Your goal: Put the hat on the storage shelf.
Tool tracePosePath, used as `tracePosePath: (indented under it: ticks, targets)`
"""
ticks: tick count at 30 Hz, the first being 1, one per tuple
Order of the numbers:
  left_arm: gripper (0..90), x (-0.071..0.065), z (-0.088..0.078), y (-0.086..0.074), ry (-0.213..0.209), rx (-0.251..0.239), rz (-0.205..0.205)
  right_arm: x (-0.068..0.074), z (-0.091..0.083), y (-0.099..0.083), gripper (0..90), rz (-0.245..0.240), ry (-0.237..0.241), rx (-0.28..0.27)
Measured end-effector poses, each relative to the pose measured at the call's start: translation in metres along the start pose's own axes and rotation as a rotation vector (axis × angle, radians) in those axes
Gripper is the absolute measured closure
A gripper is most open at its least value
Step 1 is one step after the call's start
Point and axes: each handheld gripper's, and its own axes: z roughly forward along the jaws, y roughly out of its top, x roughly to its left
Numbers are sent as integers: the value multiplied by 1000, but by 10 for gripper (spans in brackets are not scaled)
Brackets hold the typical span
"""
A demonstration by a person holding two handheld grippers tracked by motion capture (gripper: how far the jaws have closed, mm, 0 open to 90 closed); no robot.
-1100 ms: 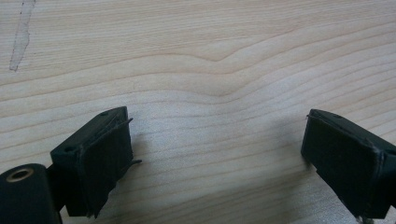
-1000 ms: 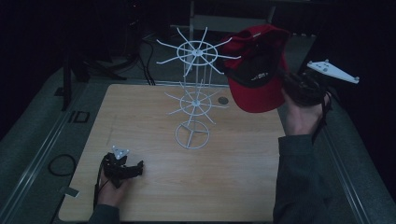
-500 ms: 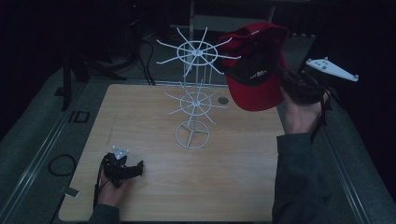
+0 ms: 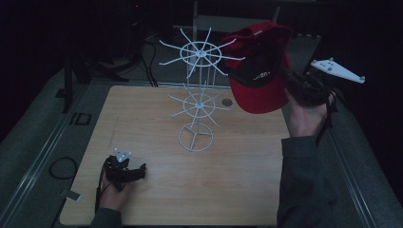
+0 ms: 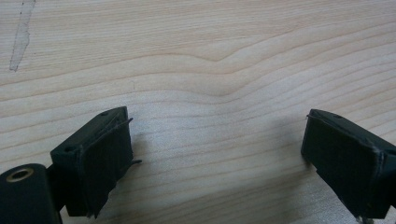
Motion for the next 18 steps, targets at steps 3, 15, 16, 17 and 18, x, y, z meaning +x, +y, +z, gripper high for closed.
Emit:
tracePosePath:
  ticks: [3, 15, 16, 17, 18]
  targets:
    - [88, 0, 0, 0, 0, 0, 0, 2, -2, -1, 855, -14, 7, -6]
    - [88, 0, 0, 0, 0, 0, 0, 5, -9, -6, 855, -48, 13, -24]
    - [88, 0, 0, 0, 0, 0, 0, 5, -10, -5, 855, -48, 14, -27]
    - [88, 0, 0, 0, 0, 0, 0, 5, -11, -5, 855, -51, 12, -30]
    - [88, 0, 0, 0, 0, 0, 0, 5, -11, -5, 855, -51, 12, -32]
